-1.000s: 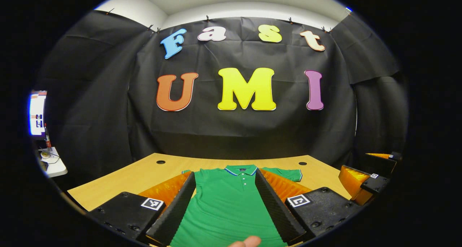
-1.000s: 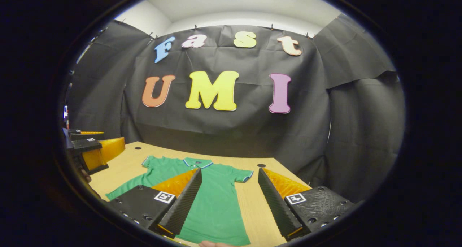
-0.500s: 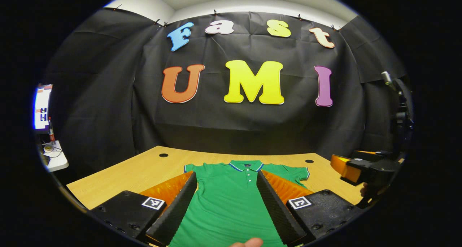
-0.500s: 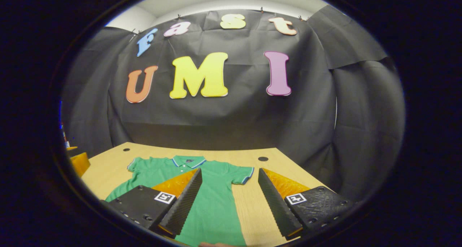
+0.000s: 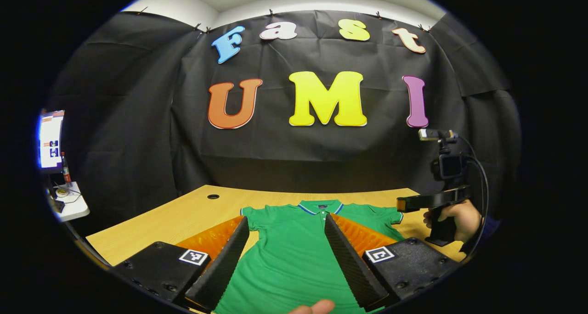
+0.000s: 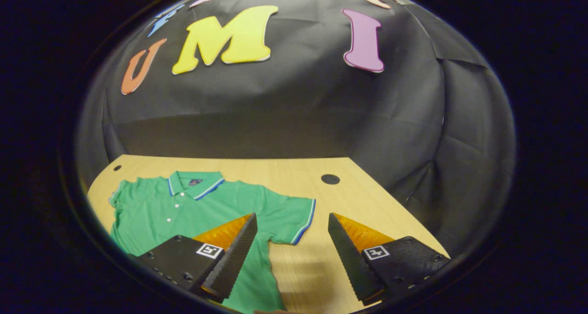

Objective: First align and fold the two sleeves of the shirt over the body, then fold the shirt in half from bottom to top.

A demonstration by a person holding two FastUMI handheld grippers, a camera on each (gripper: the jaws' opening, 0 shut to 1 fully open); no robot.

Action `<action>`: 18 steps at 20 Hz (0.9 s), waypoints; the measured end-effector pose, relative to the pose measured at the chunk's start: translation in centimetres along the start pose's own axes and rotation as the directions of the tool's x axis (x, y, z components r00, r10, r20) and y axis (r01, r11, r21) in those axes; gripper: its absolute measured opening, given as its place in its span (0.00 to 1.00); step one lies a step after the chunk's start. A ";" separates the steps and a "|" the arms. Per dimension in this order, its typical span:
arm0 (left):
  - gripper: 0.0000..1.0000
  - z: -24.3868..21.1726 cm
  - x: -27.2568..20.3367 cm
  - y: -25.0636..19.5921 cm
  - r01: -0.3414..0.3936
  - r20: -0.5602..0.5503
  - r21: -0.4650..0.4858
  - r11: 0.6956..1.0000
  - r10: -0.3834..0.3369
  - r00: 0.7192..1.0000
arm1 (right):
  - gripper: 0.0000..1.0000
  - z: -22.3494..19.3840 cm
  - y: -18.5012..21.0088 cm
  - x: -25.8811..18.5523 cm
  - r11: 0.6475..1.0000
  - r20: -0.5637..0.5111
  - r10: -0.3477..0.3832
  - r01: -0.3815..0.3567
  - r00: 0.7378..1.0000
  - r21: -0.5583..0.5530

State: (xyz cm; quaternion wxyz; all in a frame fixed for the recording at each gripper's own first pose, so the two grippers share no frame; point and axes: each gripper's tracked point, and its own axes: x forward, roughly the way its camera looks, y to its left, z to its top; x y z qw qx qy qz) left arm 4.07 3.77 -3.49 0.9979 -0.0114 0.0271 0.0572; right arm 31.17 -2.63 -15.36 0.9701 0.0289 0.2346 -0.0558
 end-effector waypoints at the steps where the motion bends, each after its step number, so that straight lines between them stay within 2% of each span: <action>1: 1.00 -0.2 0.2 -0.1 0.005 -0.010 -0.008 1.000 -0.005 1.000 | 0.97 -0.5 -0.1 1.3 1.000 -0.029 -0.015 0.015 0.999 0.008; 6: 1.00 -1.6 1.5 0.8 -0.014 -0.041 0.040 0.999 0.016 0.999 | 0.94 -2.5 -0.8 4.9 0.994 -0.135 -0.069 0.080 0.988 0.075; 8: 1.00 -2.5 2.1 1.6 -0.037 -0.066 0.043 0.998 0.040 0.997 | 0.95 -3.1 -0.5 5.8 0.994 -0.166 -0.065 0.078 0.984 0.075; 10: 1.00 -3.0 2.4 1.3 -0.029 -0.091 0.015 0.999 0.030 0.995 | 0.93 -3.9 -0.4 6.6 0.994 -0.196 -0.068 0.083 0.978 0.070; 13: 1.00 -3.0 2.4 1.3 -0.025 -0.093 0.010 1.000 0.025 0.995 | 0.84 -4.9 0.2 7.8 0.993 -0.232 -0.036 0.060 0.972 0.099; 14: 1.00 -3.0 2.5 1.2 -0.023 -0.090 0.013 1.000 0.024 0.996 | 0.72 -4.7 0.5 7.8 0.993 -0.227 -0.008 0.035 0.974 0.115; 15: 1.00 -3.1 2.6 1.2 -0.022 -0.093 0.017 1.000 0.024 0.995 | 0.67 -4.4 0.6 8.1 0.992 -0.224 0.003 0.024 0.975 0.121; 16: 1.00 -3.3 2.6 1.3 -0.023 -0.096 0.019 1.000 0.025 0.995 | 0.54 -4.4 0.5 8.5 0.994 -0.226 0.013 0.013 0.974 0.110; 17: 1.00 -3.4 2.7 1.5 -0.024 -0.101 0.016 1.000 0.026 0.995 | 0.46 -4.1 0.6 8.5 0.996 -0.228 0.023 -0.003 0.973 0.088; 18: 1.00 -3.6 2.8 1.5 -0.027 -0.107 0.013 1.000 0.028 0.994 | 0.31 -4.1 0.7 8.8 0.998 -0.226 0.025 -0.014 0.974 0.054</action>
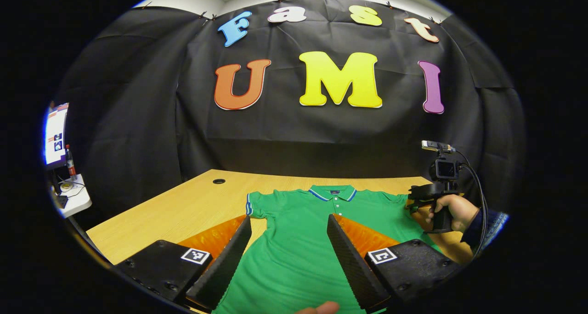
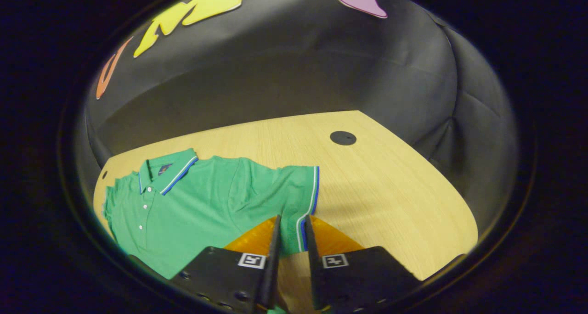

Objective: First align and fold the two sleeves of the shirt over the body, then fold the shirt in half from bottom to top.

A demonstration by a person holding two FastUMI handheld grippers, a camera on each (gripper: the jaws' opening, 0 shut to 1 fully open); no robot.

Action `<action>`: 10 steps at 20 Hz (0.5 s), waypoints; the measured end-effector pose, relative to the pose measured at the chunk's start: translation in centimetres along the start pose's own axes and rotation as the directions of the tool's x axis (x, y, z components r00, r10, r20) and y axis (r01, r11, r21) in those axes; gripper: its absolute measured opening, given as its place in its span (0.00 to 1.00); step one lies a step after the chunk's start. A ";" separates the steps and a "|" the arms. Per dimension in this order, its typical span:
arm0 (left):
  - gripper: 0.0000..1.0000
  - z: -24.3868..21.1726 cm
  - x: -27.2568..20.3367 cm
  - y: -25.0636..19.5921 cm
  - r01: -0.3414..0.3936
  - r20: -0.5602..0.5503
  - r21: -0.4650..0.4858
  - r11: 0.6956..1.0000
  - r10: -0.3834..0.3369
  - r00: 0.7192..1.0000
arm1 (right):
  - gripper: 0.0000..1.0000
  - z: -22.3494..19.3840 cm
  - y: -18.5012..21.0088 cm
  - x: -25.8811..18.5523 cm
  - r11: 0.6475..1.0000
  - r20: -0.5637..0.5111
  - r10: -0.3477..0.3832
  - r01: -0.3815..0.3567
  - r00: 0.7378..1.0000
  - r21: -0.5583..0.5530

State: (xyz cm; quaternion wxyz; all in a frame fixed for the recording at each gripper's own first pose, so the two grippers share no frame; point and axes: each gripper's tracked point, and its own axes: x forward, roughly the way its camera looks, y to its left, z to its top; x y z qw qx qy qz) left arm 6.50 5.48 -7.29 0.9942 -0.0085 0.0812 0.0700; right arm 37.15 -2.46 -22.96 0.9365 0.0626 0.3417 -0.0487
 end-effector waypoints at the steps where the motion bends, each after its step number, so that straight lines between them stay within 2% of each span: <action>1: 1.00 -0.2 0.1 0.0 -0.001 -0.008 -0.004 1.000 0.001 1.000 | 0.23 0.2 0.1 0.0 0.999 0.012 0.007 -0.006 1.000 -0.036; 3: 1.00 -0.5 0.3 0.1 -0.003 -0.023 -0.012 1.000 0.003 1.000 | 0.12 0.4 0.2 -0.1 0.997 0.018 0.005 -0.004 1.000 -0.079; 4: 1.00 -0.7 0.4 0.0 -0.002 -0.029 -0.015 1.000 0.001 1.000 | 0.12 0.6 0.4 -0.3 0.995 0.027 0.002 0.001 1.000 -0.102; 5: 1.00 -0.7 0.4 0.0 0.001 -0.031 -0.017 1.000 -0.001 1.000 | 0.06 1.1 0.5 -0.4 0.991 0.044 -0.004 0.010 0.999 -0.135; 8: 1.00 -0.5 0.3 0.1 -0.003 -0.026 -0.014 1.000 0.002 1.000 | 0.08 2.6 1.9 -1.8 0.961 0.121 0.014 0.020 0.993 -0.274; 10: 1.00 -0.5 0.5 0.2 -0.007 -0.021 -0.014 1.000 0.007 1.000 | 0.06 3.3 3.5 -2.9 0.936 0.162 0.043 0.017 0.986 -0.351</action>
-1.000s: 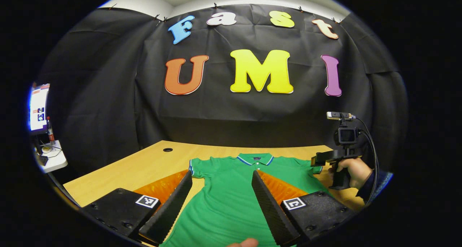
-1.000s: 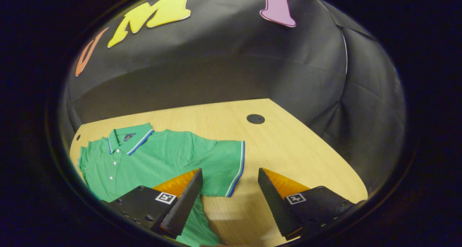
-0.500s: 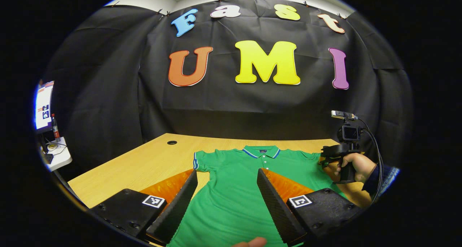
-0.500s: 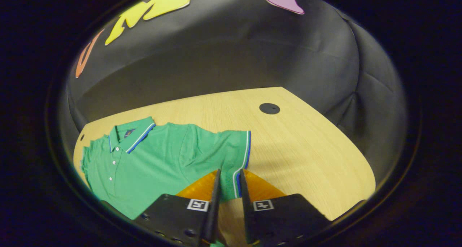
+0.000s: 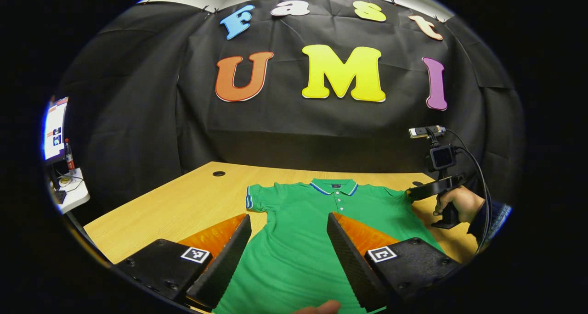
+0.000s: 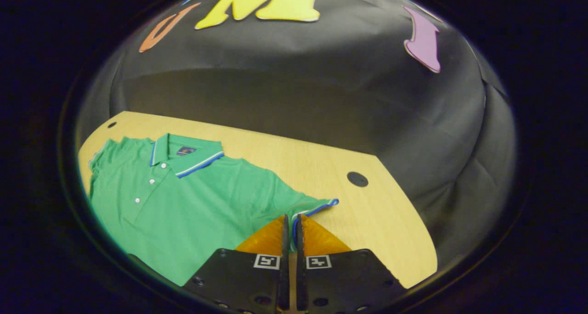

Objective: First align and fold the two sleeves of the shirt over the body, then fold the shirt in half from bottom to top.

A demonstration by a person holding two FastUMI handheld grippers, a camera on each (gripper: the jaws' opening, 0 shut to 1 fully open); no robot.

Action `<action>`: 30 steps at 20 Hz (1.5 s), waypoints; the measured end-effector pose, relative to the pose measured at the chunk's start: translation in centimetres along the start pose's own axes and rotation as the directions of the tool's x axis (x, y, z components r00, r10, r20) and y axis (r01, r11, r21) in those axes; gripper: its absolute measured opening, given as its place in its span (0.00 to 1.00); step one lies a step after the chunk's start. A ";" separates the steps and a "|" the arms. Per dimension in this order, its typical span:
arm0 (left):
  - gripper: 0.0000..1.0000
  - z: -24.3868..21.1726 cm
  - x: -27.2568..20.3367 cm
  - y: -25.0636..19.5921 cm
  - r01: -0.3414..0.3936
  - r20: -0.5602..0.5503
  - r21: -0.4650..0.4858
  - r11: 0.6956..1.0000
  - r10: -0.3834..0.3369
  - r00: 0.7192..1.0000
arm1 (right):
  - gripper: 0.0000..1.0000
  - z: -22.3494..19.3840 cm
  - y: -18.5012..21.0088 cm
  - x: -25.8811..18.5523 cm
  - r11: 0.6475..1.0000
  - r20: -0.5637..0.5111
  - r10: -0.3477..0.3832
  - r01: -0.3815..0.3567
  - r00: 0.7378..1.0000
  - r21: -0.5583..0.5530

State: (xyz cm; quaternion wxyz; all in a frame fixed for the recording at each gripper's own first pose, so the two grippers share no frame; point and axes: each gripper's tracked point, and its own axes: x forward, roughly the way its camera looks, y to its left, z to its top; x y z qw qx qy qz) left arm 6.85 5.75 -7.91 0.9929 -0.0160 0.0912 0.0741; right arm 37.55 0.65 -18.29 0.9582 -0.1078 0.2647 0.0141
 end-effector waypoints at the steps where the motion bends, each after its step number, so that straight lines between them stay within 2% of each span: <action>1: 1.00 0.0 0.0 0.0 -0.001 -0.002 -0.002 1.000 0.001 1.000 | 0.06 0.7 0.7 -0.6 0.999 0.024 0.005 -0.005 1.000 -0.037; 4: 1.00 -0.3 -0.1 -0.3 0.008 -0.012 -0.008 1.000 -0.009 1.000 | 0.06 2.1 3.2 -1.6 0.988 0.086 0.029 -0.016 0.996 -0.155; 9: 1.00 0.4 -0.1 0.3 -0.009 0.013 0.005 1.000 0.009 1.000 | 0.06 2.1 7.4 -2.0 0.966 0.132 0.081 -0.045 0.988 -0.253; 13: 1.00 0.5 -0.1 0.7 -0.014 0.019 -0.009 1.000 0.014 1.000 | 0.06 1.0 10.6 -2.7 0.938 0.136 0.156 -0.103 0.978 -0.330; 14: 1.00 0.5 0.0 0.8 -0.017 0.017 -0.011 1.000 0.017 1.000 | 0.12 1.0 11.4 -3.0 0.934 0.148 0.185 -0.128 0.972 -0.332; 15: 1.00 0.5 0.1 0.9 -0.021 0.015 -0.012 1.000 0.021 1.000 | 0.27 1.2 11.9 -3.5 0.936 0.163 0.202 -0.141 0.966 -0.323; 16: 1.00 0.3 0.1 1.0 -0.024 0.013 -0.013 1.000 0.025 1.000 | 0.33 1.1 12.2 -3.9 0.939 0.165 0.206 -0.147 0.964 -0.311; 17: 1.00 0.3 0.2 1.0 -0.026 0.010 -0.013 1.000 0.026 1.000 | 0.47 0.9 12.5 -4.0 0.943 0.162 0.211 -0.158 0.964 -0.292; 19: 1.00 0.4 0.2 1.1 -0.028 0.011 -0.011 1.000 0.028 1.000 | 0.89 0.6 13.1 -4.8 0.951 0.163 0.229 -0.185 0.960 -0.247; 21: 1.00 0.6 0.3 1.6 -0.048 0.023 -0.012 0.999 0.048 0.999 | 0.99 0.4 13.3 -6.0 0.955 0.174 0.245 -0.207 0.954 -0.212; 25: 1.00 0.3 0.8 1.6 -0.041 0.011 -0.050 0.998 0.042 0.999 | 0.96 1.2 12.7 -9.9 0.966 0.231 0.250 -0.226 0.940 -0.126; 28: 1.00 0.6 0.9 2.3 -0.050 0.013 -0.029 0.998 0.050 0.999 | 0.95 1.8 10.8 -13.3 0.973 0.260 0.227 -0.227 0.938 -0.032; 29: 1.00 0.9 0.9 2.4 -0.050 0.020 -0.020 0.999 0.050 0.999 | 0.98 2.4 10.0 -14.7 0.973 0.280 0.221 -0.232 0.934 0.006; 30: 1.00 1.3 1.3 2.7 -0.051 0.030 -0.019 0.999 0.051 0.998 | 0.95 2.8 9.1 -16.2 0.970 0.299 0.219 -0.240 0.929 0.038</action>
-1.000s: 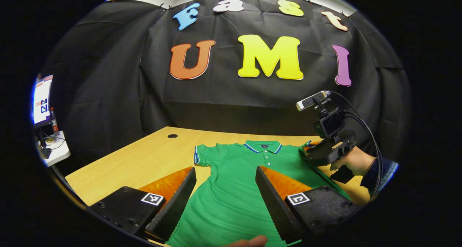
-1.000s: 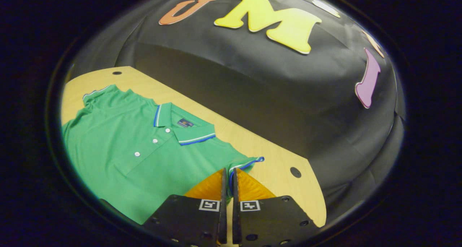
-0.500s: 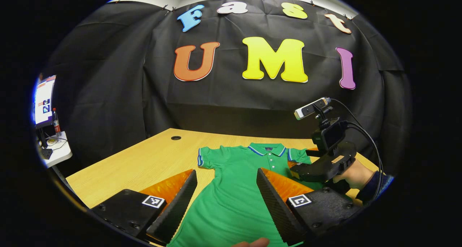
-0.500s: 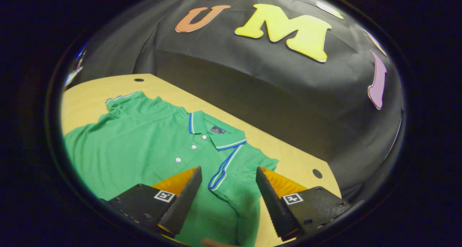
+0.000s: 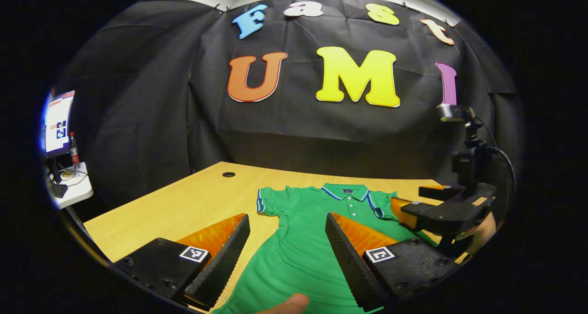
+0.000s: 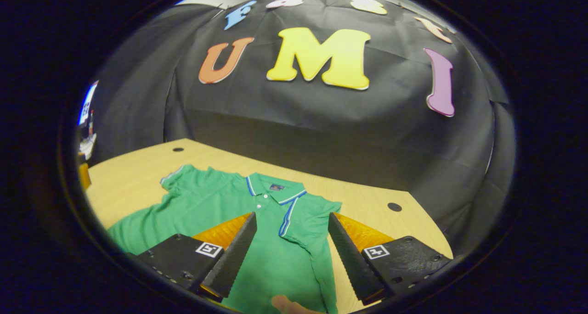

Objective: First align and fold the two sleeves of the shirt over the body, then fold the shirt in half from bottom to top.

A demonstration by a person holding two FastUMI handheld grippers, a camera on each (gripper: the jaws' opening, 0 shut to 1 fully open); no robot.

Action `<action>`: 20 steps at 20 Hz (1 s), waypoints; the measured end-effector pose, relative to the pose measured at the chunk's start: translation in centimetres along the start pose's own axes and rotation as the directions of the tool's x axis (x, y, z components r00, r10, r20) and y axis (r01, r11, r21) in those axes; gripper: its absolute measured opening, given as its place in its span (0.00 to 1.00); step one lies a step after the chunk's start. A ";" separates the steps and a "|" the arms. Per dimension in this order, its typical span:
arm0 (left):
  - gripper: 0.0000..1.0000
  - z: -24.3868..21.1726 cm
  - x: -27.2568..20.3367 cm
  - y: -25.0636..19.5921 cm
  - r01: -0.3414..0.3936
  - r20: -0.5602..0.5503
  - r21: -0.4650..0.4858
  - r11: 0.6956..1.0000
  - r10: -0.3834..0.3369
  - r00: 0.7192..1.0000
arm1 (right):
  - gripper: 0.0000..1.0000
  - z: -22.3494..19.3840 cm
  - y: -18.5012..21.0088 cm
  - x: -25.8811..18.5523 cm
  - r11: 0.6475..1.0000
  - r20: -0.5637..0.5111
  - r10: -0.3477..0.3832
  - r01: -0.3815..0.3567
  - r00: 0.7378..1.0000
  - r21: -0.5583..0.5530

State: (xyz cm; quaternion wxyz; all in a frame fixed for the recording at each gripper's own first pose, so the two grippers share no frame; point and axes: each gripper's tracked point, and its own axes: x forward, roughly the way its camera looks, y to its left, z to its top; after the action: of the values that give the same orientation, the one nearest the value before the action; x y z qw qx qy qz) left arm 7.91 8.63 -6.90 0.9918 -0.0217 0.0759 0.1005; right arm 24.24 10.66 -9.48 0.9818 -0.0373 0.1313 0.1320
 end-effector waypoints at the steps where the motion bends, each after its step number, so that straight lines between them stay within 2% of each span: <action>1: 1.00 0.4 0.5 0.2 -0.006 0.003 -0.003 1.000 0.006 1.000 | 0.95 0.7 -0.6 -1.4 0.999 0.019 -0.009 0.008 1.000 0.031; 4: 1.00 1.6 3.0 0.8 -0.010 -0.013 -0.039 0.999 0.009 1.000 | 0.96 1.9 -2.6 -5.0 0.994 0.076 -0.034 0.026 0.997 0.102; 7: 1.00 2.7 7.2 0.8 0.021 -0.056 -0.051 0.998 -0.024 0.998 | 0.95 2.3 -4.7 -7.4 0.989 0.163 -0.072 0.048 0.984 0.143; 9: 1.00 2.2 10.4 0.9 0.037 -0.110 -0.042 0.998 -0.041 0.993 | 0.95 2.0 -5.7 -7.8 0.990 0.194 -0.096 0.072 0.976 0.125; 11: 1.00 0.9 13.7 1.9 0.021 -0.173 -0.020 1.000 -0.024 0.985 | 0.95 1.5 -6.8 -7.6 0.988 0.196 -0.137 0.120 0.971 0.093; 14: 1.00 -1.7 18.4 4.5 -0.032 -0.262 0.001 0.999 0.031 0.964 | 0.97 0.9 -6.5 -7.3 0.992 0.206 -0.123 0.114 0.971 0.057; 16: 1.00 -3.0 21.5 6.0 -0.060 -0.310 -0.037 0.998 0.045 0.950 | 0.97 0.4 -6.6 -7.3 0.993 0.208 -0.120 0.115 0.971 0.035; 18: 1.00 -4.6 23.8 6.3 -0.052 -0.381 -0.095 0.994 0.012 0.924 | 0.97 -0.1 -6.6 -7.5 0.994 0.199 -0.112 0.107 0.974 0.034; 20: 1.00 -6.3 25.3 7.1 -0.050 -0.448 -0.105 0.993 -0.003 0.894 | 0.95 -0.4 -5.7 -7.7 0.996 0.183 -0.064 0.052 0.981 0.071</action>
State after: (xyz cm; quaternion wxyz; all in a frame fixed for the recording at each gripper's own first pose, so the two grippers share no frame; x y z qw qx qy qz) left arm 30.07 20.14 -17.26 0.9435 -0.0999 0.2965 0.1090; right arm 18.53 3.22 -7.63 0.9939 0.0037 0.0424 0.1017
